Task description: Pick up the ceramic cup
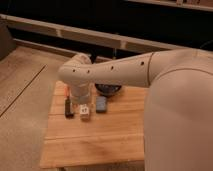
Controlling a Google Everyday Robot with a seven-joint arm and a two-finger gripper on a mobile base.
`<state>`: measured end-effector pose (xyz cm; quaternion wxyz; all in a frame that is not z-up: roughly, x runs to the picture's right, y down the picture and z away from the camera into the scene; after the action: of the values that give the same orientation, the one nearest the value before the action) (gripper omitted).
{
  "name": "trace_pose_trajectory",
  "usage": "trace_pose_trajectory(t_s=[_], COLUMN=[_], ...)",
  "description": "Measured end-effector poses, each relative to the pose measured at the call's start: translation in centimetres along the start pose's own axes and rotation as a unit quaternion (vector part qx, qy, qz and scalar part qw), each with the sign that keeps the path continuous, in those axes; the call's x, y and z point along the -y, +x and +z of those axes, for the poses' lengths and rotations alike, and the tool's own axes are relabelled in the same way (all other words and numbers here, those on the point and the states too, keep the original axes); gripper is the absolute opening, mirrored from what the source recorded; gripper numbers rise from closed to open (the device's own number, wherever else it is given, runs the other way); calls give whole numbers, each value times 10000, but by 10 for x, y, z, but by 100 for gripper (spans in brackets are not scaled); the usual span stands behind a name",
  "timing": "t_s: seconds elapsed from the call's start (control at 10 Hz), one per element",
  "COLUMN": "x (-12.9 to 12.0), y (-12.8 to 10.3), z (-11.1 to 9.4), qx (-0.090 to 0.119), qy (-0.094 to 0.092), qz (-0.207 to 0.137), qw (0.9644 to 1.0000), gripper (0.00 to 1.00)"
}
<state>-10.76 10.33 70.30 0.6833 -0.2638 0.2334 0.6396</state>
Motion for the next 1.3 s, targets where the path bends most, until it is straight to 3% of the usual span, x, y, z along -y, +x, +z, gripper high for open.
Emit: trace_pose_trajectory(t_s=[0.4,0.5,0.7,0.8,0.9,1.1,1.3], x=[0,1,1,-3,-8,-17,-20], y=[-2,-12,-54,-78,-101,-134,-155], z=[0,-1,-9,-17,-28,-56,-84], qx=[21,149,626,927,1241,1840,2382], qy=[4,55,-18,-160,-371,-929,-1313], qz=[-16,-74,-397,-676,-1008,-1681,-2136], qw=[10000,9998,9972,9933,9864,9640,9383], gripper=[65,65,65,65,65,65,65])
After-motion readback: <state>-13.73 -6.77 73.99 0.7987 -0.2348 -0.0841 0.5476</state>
